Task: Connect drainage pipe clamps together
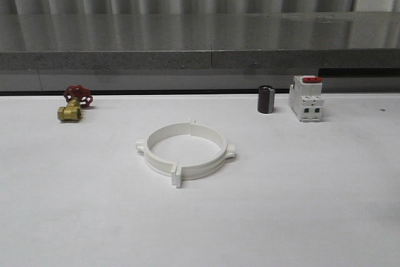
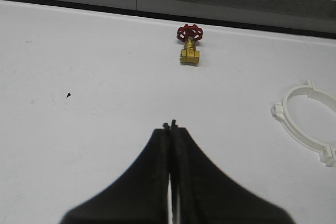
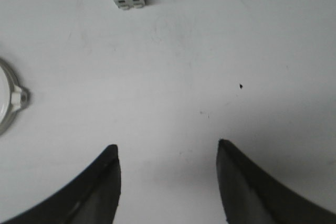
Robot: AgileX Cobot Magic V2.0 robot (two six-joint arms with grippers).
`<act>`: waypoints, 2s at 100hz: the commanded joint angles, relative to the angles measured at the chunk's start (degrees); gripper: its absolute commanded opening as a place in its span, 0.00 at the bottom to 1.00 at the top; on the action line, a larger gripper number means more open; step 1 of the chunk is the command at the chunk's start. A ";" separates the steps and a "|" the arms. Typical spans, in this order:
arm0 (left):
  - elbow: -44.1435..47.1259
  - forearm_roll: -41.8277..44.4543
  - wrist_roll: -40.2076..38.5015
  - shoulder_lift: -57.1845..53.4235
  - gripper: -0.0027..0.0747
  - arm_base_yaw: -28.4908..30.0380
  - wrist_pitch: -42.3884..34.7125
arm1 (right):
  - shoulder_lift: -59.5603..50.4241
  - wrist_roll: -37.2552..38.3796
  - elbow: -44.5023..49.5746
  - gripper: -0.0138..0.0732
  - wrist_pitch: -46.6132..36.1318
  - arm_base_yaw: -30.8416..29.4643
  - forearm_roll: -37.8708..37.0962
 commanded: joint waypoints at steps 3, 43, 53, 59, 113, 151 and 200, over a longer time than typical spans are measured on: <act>-1.52 0.16 0.02 0.28 0.01 0.08 -3.87 | -8.98 -1.21 5.47 0.65 -2.30 -0.44 0.30; -1.52 0.16 0.02 0.28 0.01 0.08 -3.87 | -34.72 -3.13 17.72 0.58 7.16 -0.44 0.29; -1.52 0.16 0.02 0.28 0.01 0.08 -3.87 | -38.23 -3.06 17.72 0.50 8.86 -0.44 0.29; -1.52 0.16 0.02 0.28 0.01 0.08 -3.87 | -39.47 -3.06 17.72 0.44 9.11 -0.44 0.29; -1.52 0.16 0.02 0.28 0.01 0.08 -3.87 | -40.41 -3.06 17.65 0.08 10.16 -0.44 0.31; -1.52 0.16 0.02 0.28 0.01 0.08 -3.87 | -40.49 -3.06 17.78 0.08 9.24 -0.44 -1.23; -1.52 0.16 0.02 0.28 0.01 0.08 -3.87 | -62.94 -9.17 43.32 0.08 -28.03 -8.60 -0.23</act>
